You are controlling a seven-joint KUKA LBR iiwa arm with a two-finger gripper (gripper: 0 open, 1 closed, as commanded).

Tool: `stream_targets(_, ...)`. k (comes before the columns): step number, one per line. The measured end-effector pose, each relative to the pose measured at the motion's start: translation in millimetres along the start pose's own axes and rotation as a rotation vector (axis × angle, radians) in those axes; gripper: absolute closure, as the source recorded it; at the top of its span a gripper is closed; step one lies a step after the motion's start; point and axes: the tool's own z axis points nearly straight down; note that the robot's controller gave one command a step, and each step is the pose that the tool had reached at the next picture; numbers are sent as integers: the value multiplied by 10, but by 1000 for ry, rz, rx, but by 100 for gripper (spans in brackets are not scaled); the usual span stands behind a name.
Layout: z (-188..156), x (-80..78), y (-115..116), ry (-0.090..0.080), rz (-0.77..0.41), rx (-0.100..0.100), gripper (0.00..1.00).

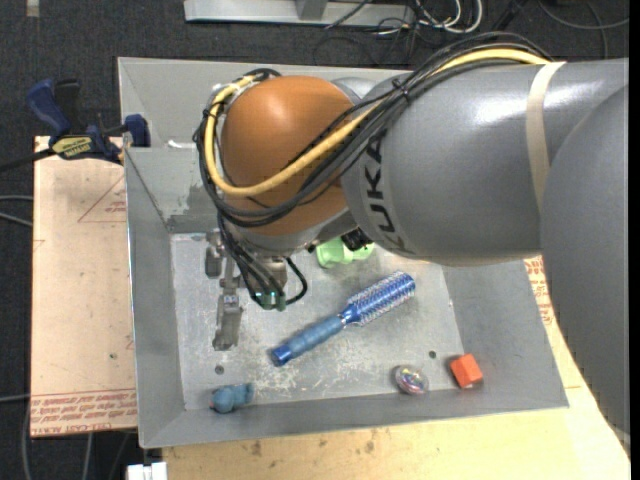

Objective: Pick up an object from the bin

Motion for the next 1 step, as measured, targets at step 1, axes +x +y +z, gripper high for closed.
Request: stream_targets(1, 1602, 301, -1230, -10, -209, 0, 0)
